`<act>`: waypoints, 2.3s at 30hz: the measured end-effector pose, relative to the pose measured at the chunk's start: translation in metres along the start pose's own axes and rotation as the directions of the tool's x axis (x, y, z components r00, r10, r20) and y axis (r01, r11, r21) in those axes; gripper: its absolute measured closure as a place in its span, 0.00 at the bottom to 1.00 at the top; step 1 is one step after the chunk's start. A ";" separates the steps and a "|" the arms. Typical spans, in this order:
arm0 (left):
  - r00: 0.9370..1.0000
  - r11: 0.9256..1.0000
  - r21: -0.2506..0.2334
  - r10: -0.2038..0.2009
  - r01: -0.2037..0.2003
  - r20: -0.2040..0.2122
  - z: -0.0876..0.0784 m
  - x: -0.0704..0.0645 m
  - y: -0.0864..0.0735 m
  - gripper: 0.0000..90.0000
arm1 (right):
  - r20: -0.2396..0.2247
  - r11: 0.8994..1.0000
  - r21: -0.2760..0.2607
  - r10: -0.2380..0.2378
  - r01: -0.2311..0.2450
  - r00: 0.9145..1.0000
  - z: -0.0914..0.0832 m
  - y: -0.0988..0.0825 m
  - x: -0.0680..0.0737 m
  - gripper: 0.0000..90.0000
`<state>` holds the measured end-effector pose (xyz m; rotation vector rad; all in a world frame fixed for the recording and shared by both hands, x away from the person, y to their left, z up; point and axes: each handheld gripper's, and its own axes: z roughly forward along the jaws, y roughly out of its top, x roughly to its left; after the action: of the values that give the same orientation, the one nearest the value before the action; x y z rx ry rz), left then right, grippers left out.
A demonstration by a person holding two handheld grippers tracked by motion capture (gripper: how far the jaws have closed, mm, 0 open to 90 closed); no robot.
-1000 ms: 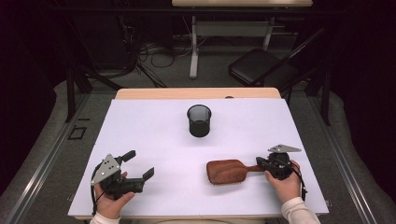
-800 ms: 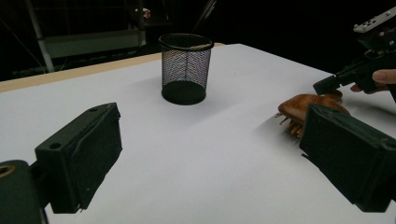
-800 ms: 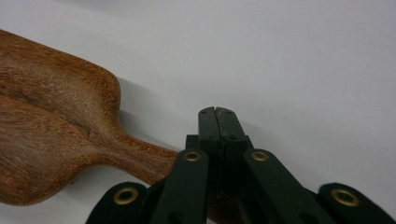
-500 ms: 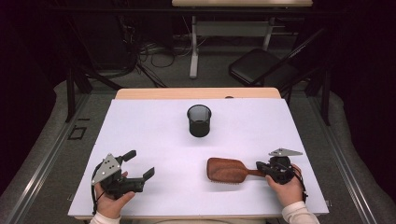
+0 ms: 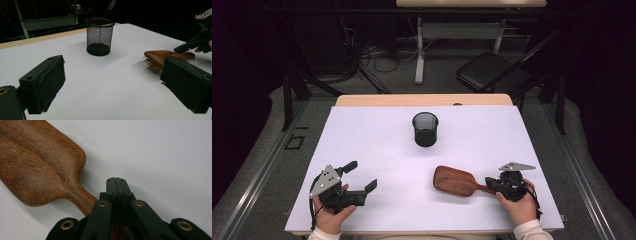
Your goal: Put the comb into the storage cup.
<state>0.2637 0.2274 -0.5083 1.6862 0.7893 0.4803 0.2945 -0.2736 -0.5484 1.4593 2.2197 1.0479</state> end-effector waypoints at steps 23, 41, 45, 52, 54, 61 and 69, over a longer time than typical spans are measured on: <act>1.000 1.000 0.002 0.002 -0.002 0.001 0.000 0.000 0.000 0.07 | -0.015 1.000 0.025 -0.016 0.016 1.000 -0.001 -0.001 0.007 1.00; 1.000 1.000 0.002 0.001 -0.001 0.000 0.000 0.000 0.000 0.07 | -0.053 0.999 0.047 -0.022 0.024 0.998 0.000 0.000 0.011 1.00; 1.000 1.000 0.003 0.002 -0.002 0.000 0.000 0.000 0.000 0.07 | -0.056 0.998 0.052 -0.020 0.023 0.998 0.001 0.000 0.011 1.00; 1.000 1.000 0.002 0.001 -0.001 0.000 0.000 0.000 0.000 0.07 | -0.067 0.998 0.056 -0.021 0.024 0.998 0.001 0.000 0.013 1.00; 1.000 1.000 0.002 0.002 -0.002 0.000 0.000 0.000 0.000 0.07 | -0.069 0.998 0.057 -0.022 0.025 0.997 0.001 0.000 0.013 1.00; 1.000 1.000 0.002 0.001 -0.001 0.000 0.000 0.000 0.000 0.07 | -0.071 0.998 0.058 -0.026 0.030 0.997 0.002 0.000 0.014 1.00; 1.000 1.000 0.000 -0.003 0.003 -0.001 0.000 0.000 0.000 0.07 | -0.066 0.999 0.046 -0.022 0.025 0.998 0.000 0.001 0.012 0.98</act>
<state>0.2637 0.2273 -0.5087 1.6851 0.7921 0.4791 0.2901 -0.2628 -0.5464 1.4343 2.3157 1.0579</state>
